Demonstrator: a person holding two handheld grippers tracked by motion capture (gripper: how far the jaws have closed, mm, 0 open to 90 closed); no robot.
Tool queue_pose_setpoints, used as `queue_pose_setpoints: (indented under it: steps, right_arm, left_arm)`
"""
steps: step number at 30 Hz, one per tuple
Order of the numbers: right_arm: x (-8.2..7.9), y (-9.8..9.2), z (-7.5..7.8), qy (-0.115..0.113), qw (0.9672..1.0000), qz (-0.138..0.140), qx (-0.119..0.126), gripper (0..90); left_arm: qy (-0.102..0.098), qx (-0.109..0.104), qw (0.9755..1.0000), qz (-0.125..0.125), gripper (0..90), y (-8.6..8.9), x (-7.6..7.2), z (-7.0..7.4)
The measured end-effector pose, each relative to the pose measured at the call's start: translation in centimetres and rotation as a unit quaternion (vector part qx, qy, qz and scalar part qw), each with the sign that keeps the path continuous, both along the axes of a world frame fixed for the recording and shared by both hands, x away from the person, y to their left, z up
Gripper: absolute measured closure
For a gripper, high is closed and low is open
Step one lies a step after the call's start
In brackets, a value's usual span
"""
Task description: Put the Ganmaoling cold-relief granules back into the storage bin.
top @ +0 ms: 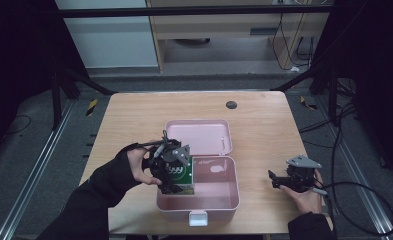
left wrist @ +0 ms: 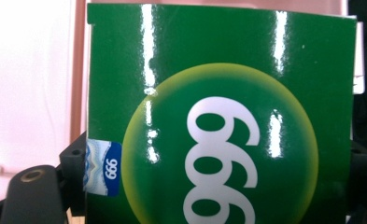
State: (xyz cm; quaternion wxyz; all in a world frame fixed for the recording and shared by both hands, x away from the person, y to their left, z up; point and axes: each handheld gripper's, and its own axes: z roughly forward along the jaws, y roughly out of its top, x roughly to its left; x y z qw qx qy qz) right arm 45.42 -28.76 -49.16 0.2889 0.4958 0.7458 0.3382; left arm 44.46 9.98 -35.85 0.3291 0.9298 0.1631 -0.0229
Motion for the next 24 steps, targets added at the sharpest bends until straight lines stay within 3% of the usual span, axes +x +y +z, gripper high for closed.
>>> queue_pose_setpoints:
  steps: [4, 16, 19, 22, 23, 24]
  right_arm:
    - [0.0, 0.0, 0.0, 0.000, 1.0000, 0.002, -0.003, 3.5]
    - [0.0, 0.1, -0.1, 0.002, 1.0000, 0.005, -0.004, 3.5]
    - [0.0, 0.2, -0.1, 0.003, 1.0000, 0.004, -0.002, 3.5]
    - [0.0, 0.2, -0.1, 0.004, 1.0000, 0.005, -0.003, 3.4]
    - [0.0, 0.2, -0.1, 0.004, 1.0000, 0.005, -0.003, 3.4]
    - [0.0, 0.1, -0.1, 0.003, 1.0000, 0.005, -0.004, 3.4]
  left_arm:
    - [0.003, 0.006, 1.0000, -0.007, 14.4, 0.0, 0.1, -0.7]
    - [0.019, -0.002, 0.9997, 0.016, 14.3, -0.3, -0.2, -3.2]
    - [0.016, 0.011, 0.9998, 0.007, 14.3, -0.2, -0.1, -3.4]
    - [0.008, 0.042, 0.9989, -0.021, 14.2, 0.2, 0.4, -3.5]
    - [-0.007, 0.079, 0.9952, -0.056, 14.2, 0.5, 0.9, -3.3]
    - [-0.034, 0.156, 0.9780, -0.134, 14.1, 1.0, 2.0, -2.5]
